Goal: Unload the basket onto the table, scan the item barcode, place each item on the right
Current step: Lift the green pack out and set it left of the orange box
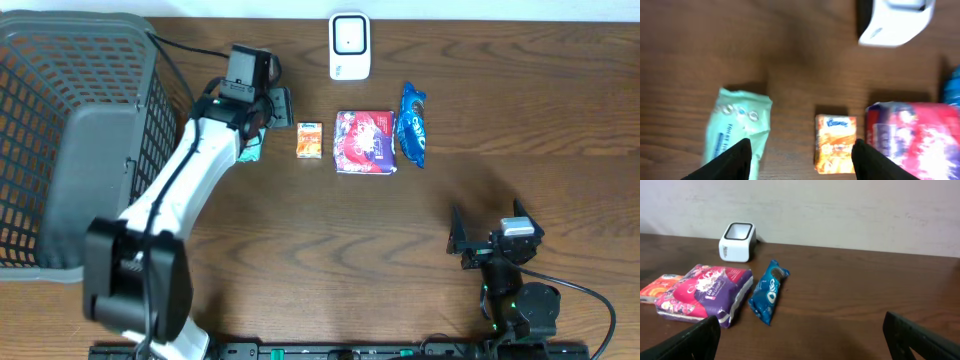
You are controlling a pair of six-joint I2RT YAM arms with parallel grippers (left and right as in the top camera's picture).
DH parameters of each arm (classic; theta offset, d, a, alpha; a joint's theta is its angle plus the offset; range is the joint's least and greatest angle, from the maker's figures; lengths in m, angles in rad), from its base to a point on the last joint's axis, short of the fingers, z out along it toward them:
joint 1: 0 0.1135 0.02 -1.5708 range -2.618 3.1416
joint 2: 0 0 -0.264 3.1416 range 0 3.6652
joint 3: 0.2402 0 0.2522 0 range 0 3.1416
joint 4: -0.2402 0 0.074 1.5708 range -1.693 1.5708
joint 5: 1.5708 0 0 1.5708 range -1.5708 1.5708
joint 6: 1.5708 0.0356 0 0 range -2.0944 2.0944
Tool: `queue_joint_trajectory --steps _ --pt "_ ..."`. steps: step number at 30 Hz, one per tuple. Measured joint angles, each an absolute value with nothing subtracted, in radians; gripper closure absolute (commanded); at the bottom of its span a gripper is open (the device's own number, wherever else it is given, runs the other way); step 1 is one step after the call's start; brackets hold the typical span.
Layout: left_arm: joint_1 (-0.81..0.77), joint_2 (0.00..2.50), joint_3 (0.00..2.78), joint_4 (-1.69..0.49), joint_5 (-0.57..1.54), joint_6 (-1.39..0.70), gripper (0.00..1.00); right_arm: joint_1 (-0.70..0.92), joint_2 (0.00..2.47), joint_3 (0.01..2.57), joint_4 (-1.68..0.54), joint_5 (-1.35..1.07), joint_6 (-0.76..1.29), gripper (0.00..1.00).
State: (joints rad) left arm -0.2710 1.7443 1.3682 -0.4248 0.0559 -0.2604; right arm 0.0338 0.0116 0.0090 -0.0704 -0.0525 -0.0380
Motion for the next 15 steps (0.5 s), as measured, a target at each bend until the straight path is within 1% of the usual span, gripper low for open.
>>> queue_joint_trajectory --steps 2,5,7,9,12,14,15 --pt "-0.267 1.674 1.368 -0.424 0.049 -0.242 0.37 0.034 0.012 0.009 -0.070 -0.052 -0.038 0.01" --pt "-0.247 1.540 1.369 -0.425 0.020 -0.223 0.50 0.034 0.012 0.009 -0.071 -0.052 -0.038 0.01" --pt "-0.220 1.452 1.370 -0.441 -0.002 -0.205 0.54 0.034 0.012 0.009 -0.071 -0.052 -0.038 0.01" --pt "-0.191 1.394 1.373 -0.473 -0.015 -0.205 0.62 0.034 0.012 0.009 -0.070 -0.052 -0.038 0.01" --pt "-0.149 1.345 1.375 -0.552 -0.034 -0.192 0.68 0.034 0.012 0.009 -0.070 -0.052 -0.038 0.01" --pt "-0.125 1.336 1.375 -0.604 -0.041 -0.183 0.76 0.034 0.012 0.009 -0.070 -0.052 -0.038 0.01" --pt "-0.112 1.337 1.375 -0.626 -0.043 -0.181 0.77 0.034 0.012 0.009 -0.070 -0.052 -0.038 0.01"
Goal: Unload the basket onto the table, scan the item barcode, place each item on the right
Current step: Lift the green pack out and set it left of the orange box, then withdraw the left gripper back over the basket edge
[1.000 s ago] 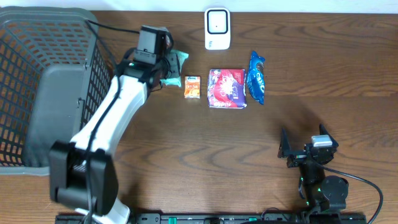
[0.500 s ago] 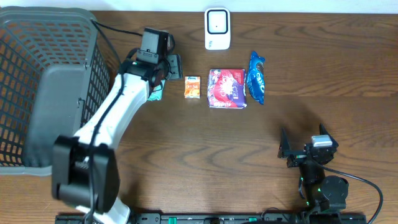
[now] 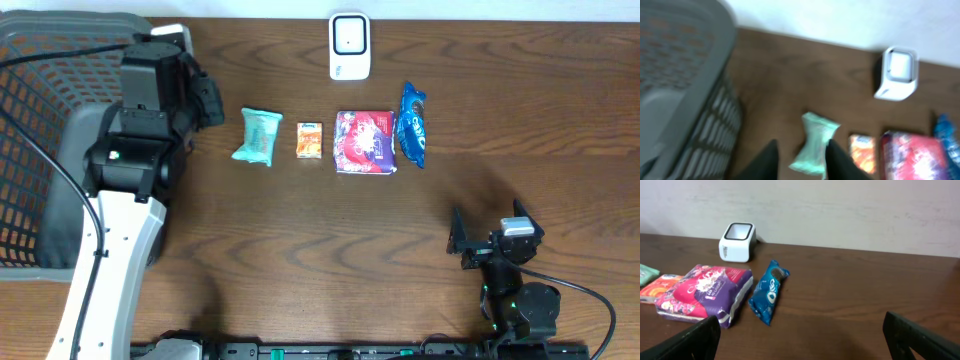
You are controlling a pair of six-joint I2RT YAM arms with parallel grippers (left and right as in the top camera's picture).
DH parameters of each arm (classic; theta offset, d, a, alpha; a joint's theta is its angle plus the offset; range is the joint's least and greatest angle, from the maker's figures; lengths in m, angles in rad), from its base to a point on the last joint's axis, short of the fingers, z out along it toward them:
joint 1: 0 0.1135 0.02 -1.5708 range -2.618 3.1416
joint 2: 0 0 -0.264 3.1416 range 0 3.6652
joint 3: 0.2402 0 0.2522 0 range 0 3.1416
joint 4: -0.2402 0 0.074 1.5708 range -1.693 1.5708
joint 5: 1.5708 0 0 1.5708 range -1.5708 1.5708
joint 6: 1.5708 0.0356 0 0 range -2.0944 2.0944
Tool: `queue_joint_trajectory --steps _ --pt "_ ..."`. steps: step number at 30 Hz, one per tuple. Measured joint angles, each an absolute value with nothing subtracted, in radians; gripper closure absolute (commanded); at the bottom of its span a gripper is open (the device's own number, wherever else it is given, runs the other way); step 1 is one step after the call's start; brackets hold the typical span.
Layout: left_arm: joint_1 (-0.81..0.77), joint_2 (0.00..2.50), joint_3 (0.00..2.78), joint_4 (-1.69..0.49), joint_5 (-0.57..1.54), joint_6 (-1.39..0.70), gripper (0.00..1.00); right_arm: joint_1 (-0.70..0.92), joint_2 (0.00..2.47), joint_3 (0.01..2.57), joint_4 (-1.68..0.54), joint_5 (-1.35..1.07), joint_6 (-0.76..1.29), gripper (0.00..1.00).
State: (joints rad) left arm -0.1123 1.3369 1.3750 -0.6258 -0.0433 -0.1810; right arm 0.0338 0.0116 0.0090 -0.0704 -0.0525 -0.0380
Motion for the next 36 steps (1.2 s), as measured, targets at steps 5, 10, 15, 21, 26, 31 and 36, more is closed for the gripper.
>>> queue_joint_trajectory --steps 5,10,15,21,26,31,36 --pt "-0.061 1.340 1.375 -0.731 -0.052 -0.169 0.81 0.034 0.012 0.009 -0.070 -0.052 -0.038 0.01" --pt "-0.027 1.346 1.375 -0.828 -0.056 -0.160 0.81 0.034 0.012 0.009 -0.070 -0.052 -0.038 0.01" --pt "-0.015 1.348 1.375 -0.876 -0.056 -0.160 0.85 0.034 0.012 0.009 -0.070 -0.052 -0.038 0.01" --pt "-0.015 1.343 1.375 -0.960 -0.057 -0.157 0.92 0.034 0.012 0.009 -0.070 -0.052 -0.038 0.01" --pt "-0.015 1.319 1.375 -1.004 -0.112 -0.156 0.92 0.034 0.012 0.009 -0.070 -0.052 -0.038 0.01" --pt "-0.015 1.306 1.375 -1.010 -0.202 -0.156 0.92 0.034 0.012 0.009 -0.071 -0.052 -0.038 0.01" --pt "-0.017 1.306 1.375 -1.012 -0.258 -0.156 0.92 0.034 0.012 0.009 -0.070 -0.052 -0.038 0.01"
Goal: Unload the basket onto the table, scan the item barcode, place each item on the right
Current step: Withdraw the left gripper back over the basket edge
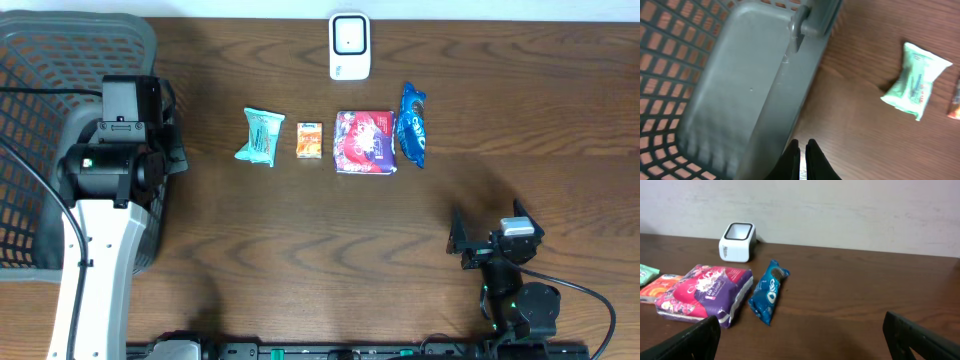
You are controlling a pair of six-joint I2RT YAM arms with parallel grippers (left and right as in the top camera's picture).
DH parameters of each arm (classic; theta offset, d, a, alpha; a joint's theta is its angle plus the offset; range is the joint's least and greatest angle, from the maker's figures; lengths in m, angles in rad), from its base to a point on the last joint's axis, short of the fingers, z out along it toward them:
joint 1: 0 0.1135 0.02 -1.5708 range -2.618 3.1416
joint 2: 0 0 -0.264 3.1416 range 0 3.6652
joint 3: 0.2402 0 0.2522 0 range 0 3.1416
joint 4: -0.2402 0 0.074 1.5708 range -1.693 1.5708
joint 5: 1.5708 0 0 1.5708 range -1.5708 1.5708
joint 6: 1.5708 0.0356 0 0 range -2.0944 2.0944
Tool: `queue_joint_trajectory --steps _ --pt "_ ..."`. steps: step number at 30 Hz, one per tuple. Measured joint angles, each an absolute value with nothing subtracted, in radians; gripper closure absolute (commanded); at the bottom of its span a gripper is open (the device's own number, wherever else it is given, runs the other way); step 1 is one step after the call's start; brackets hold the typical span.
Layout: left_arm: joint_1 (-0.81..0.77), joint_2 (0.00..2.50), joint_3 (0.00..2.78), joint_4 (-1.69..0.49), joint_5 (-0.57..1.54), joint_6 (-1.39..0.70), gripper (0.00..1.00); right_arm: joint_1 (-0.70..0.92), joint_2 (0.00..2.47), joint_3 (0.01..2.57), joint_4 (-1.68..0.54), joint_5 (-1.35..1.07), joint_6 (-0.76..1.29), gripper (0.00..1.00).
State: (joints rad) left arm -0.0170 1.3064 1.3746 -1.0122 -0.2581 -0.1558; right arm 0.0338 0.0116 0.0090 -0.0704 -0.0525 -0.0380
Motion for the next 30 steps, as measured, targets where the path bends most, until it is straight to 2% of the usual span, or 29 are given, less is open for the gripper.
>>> queue_joint_trajectory --steps 10,15,19,21,26,30 --pt "-0.017 1.306 1.375 -0.982 -0.335 -0.160 0.91 0.034 0.012 0.009 -0.071 -0.053 -0.038 0.01" --pt "-0.015 1.306 1.375 -0.920 -0.277 -0.160 0.83 0.034 0.012 0.009 -0.071 -0.052 -0.038 0.01" --pt "-0.015 1.306 1.375 -0.876 -0.210 -0.162 0.59 0.034 0.012 0.009 -0.070 -0.052 -0.038 0.01" --pt "-0.015 1.302 1.375 -0.857 -0.179 -0.167 0.53 0.034 0.012 0.009 -0.071 -0.052 -0.038 0.01" --pt "-0.015 1.254 1.394 -0.782 -0.067 -0.181 0.13 0.034 0.012 0.009 -0.071 -0.052 -0.038 0.01" --pt "-0.013 1.191 1.408 -0.775 -0.046 -0.179 0.04 0.034 0.012 0.009 -0.070 -0.052 -0.038 0.01"
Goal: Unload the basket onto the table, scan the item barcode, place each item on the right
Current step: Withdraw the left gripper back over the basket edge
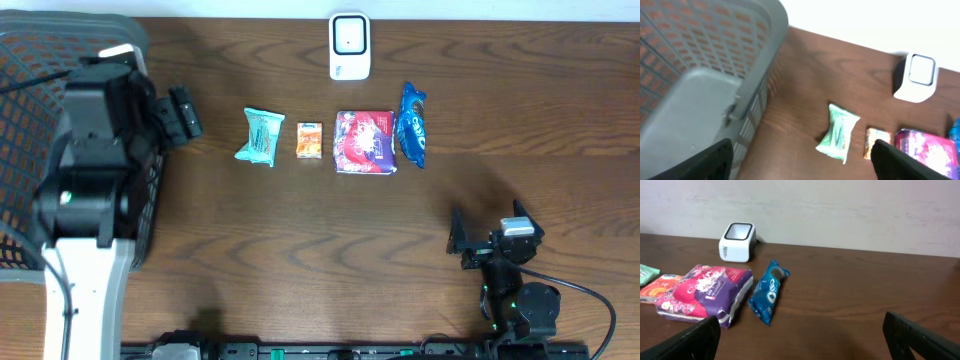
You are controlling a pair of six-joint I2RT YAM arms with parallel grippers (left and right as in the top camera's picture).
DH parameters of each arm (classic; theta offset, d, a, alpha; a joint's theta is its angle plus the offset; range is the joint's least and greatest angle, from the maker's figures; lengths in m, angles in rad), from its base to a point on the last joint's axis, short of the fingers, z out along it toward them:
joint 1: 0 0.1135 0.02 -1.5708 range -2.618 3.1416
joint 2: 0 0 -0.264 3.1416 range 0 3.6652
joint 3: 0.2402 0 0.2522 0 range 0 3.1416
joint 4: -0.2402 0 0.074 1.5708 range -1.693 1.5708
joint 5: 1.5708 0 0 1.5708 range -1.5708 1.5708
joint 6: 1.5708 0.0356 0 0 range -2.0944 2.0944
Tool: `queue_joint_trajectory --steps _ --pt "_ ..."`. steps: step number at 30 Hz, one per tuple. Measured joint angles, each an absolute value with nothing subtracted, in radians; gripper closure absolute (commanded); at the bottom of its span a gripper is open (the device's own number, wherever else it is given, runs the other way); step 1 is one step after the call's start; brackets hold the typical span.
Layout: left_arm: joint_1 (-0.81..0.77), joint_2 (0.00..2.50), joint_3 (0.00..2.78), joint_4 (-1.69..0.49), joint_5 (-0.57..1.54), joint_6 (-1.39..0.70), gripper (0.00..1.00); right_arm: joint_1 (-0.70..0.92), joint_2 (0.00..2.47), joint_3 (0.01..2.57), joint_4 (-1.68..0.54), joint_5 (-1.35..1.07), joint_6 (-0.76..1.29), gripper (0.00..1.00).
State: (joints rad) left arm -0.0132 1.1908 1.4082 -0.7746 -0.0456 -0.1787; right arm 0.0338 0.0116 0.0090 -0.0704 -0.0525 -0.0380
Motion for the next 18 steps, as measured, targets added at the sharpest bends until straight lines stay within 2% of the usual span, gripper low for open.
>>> queue_joint_trajectory --steps 1,9,18 --pt "-0.010 1.176 1.410 -0.774 -0.051 -0.178 0.01 0.034 0.012 0.009 -0.071 -0.052 -0.038 0.01" --pt "0.098 1.112 1.411 -0.813 -0.075 -0.222 0.02 0.034 0.012 0.009 -0.070 -0.052 -0.038 0.01" --pt "0.123 1.110 1.411 -1.032 -0.081 -0.259 0.02 0.034 0.012 0.009 -0.070 -0.052 -0.038 0.01"
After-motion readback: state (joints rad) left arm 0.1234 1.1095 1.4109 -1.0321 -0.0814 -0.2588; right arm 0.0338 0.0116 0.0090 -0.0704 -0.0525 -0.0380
